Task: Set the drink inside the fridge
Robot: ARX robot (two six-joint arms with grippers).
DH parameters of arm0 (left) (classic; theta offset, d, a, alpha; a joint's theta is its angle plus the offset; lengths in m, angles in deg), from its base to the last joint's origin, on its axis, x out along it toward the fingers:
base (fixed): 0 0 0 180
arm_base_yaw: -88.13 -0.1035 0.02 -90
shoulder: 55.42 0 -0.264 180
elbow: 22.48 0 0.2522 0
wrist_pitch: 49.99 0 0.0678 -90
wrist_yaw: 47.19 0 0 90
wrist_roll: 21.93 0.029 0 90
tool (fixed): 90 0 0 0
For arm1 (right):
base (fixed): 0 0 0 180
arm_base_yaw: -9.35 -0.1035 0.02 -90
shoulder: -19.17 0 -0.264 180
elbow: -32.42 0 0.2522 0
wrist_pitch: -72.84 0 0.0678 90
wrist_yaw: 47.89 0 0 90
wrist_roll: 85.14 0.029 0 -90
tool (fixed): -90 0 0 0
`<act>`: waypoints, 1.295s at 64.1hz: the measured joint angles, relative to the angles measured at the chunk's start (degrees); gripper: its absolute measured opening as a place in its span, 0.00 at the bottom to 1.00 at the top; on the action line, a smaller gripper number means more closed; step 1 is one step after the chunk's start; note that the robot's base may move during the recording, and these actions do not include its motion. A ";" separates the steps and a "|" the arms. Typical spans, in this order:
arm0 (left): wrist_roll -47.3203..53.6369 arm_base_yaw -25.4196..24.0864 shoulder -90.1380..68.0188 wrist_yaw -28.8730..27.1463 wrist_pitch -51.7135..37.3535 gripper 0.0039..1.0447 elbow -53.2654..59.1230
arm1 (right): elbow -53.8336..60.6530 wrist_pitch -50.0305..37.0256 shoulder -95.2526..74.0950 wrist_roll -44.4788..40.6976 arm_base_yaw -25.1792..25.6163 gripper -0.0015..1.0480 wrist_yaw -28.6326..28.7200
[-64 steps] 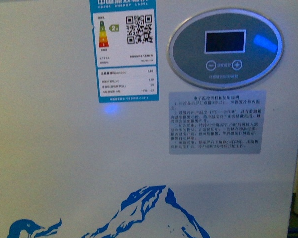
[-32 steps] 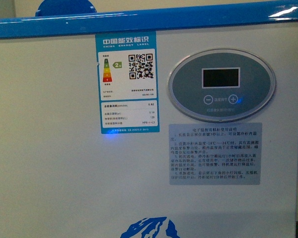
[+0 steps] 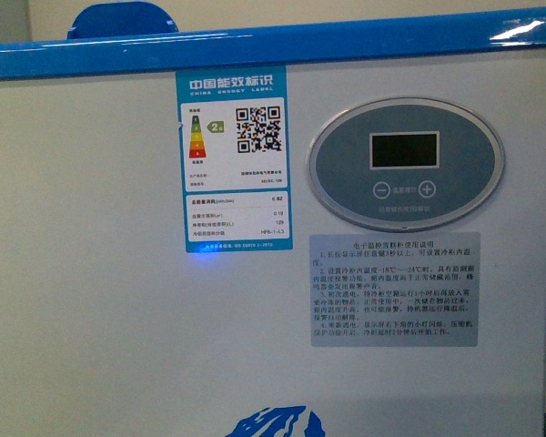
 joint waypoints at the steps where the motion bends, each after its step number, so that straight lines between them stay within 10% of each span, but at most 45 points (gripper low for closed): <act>1: 0.00 0.00 0.00 0.02 0.00 0.92 0.00 | 0.17 0.00 0.02 0.00 -0.09 0.36 -0.02; 83: 0.00 0.00 0.00 -0.02 0.00 0.92 0.00 | 0.59 -0.24 0.66 0.00 -0.20 0.36 -0.44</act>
